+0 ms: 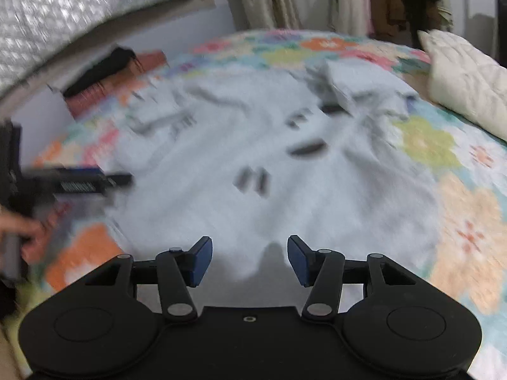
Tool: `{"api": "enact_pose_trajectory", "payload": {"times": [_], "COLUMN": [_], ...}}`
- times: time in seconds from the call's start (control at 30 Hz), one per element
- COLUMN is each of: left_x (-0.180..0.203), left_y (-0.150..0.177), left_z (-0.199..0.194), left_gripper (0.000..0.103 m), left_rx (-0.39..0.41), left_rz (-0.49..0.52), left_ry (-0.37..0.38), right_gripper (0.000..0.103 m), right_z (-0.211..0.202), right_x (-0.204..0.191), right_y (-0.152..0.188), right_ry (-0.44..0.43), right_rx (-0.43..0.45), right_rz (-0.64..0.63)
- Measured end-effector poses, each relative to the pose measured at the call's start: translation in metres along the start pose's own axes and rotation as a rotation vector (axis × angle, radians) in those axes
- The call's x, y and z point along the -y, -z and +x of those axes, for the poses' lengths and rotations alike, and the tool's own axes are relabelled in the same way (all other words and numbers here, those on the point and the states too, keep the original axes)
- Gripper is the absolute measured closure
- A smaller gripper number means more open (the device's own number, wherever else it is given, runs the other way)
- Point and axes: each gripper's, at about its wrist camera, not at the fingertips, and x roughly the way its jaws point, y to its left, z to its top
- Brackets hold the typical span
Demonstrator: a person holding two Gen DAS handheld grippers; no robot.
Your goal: Fold clothes
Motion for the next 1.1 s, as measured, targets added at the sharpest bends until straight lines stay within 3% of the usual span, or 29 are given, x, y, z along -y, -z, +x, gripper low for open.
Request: {"api": "enact_pose_trajectory", "payload": {"times": [0.07, 0.17, 0.23, 0.3, 0.6, 0.8, 0.93, 1.1], "left_x": [-0.003, -0.007, -0.012, -0.017, -0.021, -0.033, -0.033, -0.016], "left_y": [-0.002, -0.006, -0.006, -0.004, 0.008, 0.021, 0.023, 0.021], "left_z": [0.005, 0.015, 0.012, 0.007, -0.067, -0.060, -0.053, -0.050], "left_gripper": [0.032, 0.029, 0.034, 0.090, 0.100, 0.100, 0.097, 0.097], "left_rx": [-0.003, 0.011, 0.025, 0.040, 0.134, -0.049, -0.069, -0.073], "left_rz": [-0.021, -0.023, -0.054, -0.097, -0.244, -0.338, -0.292, -0.145], "left_ry": [-0.023, -0.105, -0.110, -0.095, -0.155, -0.098, -0.136, -0.162], "right_gripper": [0.045, 0.045, 0.045, 0.045, 0.045, 0.044, 0.039, 0.016], "right_z": [-0.006, -0.022, -0.029, -0.031, -0.037, -0.027, -0.013, 0.027], "right_x": [0.009, 0.019, 0.023, 0.020, -0.006, -0.025, -0.037, -0.055], "right_y": [0.009, 0.018, 0.023, 0.027, 0.038, 0.035, 0.024, 0.005], "right_ry": [0.036, 0.066, 0.082, 0.091, -0.002, -0.063, -0.120, -0.099], "right_rx": [-0.016, -0.006, -0.002, -0.012, -0.002, -0.010, -0.002, -0.020], "right_rz": [0.003, 0.014, 0.023, 0.003, -0.034, -0.053, -0.011, -0.035]}}
